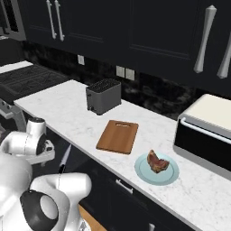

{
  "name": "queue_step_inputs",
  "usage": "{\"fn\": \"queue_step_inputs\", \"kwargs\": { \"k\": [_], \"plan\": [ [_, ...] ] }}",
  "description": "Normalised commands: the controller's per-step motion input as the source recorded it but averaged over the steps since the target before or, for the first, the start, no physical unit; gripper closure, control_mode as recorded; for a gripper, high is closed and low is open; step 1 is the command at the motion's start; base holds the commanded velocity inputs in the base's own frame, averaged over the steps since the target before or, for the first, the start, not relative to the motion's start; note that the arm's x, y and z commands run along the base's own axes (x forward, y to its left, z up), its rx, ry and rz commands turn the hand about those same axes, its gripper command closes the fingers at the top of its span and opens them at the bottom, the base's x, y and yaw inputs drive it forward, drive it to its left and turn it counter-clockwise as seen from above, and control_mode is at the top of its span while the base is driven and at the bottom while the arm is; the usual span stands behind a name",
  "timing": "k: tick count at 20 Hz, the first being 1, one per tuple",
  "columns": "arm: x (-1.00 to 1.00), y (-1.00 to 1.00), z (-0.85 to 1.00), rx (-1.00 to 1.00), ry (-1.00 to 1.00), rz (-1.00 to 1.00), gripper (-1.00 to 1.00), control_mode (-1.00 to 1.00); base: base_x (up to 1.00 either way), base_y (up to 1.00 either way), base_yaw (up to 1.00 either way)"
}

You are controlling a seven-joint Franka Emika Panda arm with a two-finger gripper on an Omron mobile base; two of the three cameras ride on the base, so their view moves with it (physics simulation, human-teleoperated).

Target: Pick up the knife from the drawer and place it on the cutting board. Then place the meat from the plate to the cutting board.

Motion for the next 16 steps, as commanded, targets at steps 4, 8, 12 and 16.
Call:
{"fn": "queue_step_inputs", "kwargs": {
  "k": [4, 8, 12, 16],
  "plan": [
    [0.92, 0.0, -0.4, -0.17, 0.05, -0.25, -1.0, -1.0, 0.0, 0.0, 0.0],
    [1.0, 0.0, -0.31, -0.23, 0.07, -0.28, -1.0, -1.0, 0.0, 0.0, 0.0],
    [0.94, 0.0, -0.11, -0.18, 0.15, -0.26, -1.0, -1.0, 0.0, 0.0, 0.0],
    [0.76, 0.0, -0.39, -0.08, 0.2, -0.2, -1.0, -1.0, 0.0, 0.0, 0.0]
  ]
}}
